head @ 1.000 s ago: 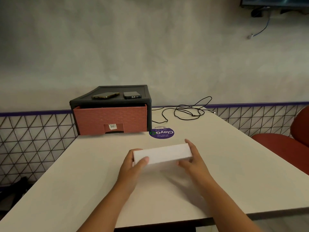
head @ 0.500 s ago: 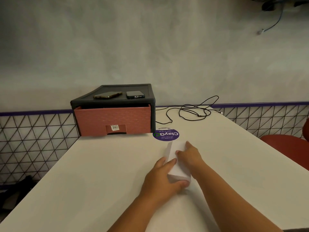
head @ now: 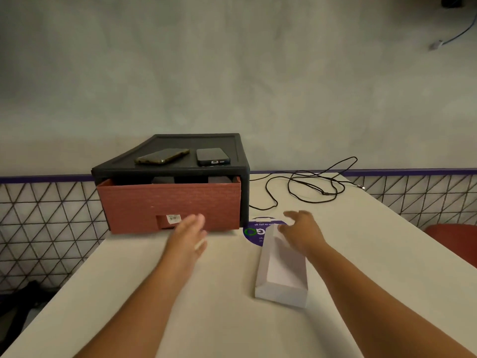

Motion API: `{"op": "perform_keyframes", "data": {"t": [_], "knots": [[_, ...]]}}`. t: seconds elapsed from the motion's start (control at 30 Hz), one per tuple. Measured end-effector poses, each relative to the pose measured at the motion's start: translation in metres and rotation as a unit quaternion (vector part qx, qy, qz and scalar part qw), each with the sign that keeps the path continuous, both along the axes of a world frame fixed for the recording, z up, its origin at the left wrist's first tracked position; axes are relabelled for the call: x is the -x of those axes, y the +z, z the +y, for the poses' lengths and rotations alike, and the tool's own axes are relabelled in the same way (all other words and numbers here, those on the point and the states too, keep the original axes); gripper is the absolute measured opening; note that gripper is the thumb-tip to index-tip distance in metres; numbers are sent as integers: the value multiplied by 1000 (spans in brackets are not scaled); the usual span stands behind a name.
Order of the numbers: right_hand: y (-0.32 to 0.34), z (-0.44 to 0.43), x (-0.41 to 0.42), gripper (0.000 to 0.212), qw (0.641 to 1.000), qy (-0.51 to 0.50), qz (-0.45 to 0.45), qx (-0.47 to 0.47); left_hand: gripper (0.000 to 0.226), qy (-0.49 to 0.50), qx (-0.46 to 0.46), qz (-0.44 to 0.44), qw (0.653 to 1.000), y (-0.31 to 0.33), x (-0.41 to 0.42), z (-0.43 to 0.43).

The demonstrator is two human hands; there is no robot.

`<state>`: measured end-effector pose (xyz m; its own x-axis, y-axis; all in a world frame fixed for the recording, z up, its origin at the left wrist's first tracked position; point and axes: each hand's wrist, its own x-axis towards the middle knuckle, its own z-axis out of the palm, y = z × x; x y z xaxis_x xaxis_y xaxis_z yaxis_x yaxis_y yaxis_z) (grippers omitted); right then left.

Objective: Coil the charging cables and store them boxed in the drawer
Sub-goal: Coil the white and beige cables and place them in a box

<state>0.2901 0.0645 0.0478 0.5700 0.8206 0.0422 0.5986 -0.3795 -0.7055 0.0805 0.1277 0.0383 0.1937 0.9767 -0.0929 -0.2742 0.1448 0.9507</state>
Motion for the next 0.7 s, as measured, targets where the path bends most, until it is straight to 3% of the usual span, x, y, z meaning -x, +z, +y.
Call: {"op": "perform_keyframes", "data": {"t": [0.13,0.23,0.5,0.7], "knots": [[37,41,6,46,995,43,-4,-89,57,75,143,-132,978,23,17,49],[60,76,20,49,987,97,-51,-115,70,103,186,-203,956,27,17,71],[66,119,27,40,986,78,-54,-138,68,155,173,-259,938,15,10,75],[67,119,29,40,987,73,-43,-136,57,162,163,-260,938,10,30,29]]}}
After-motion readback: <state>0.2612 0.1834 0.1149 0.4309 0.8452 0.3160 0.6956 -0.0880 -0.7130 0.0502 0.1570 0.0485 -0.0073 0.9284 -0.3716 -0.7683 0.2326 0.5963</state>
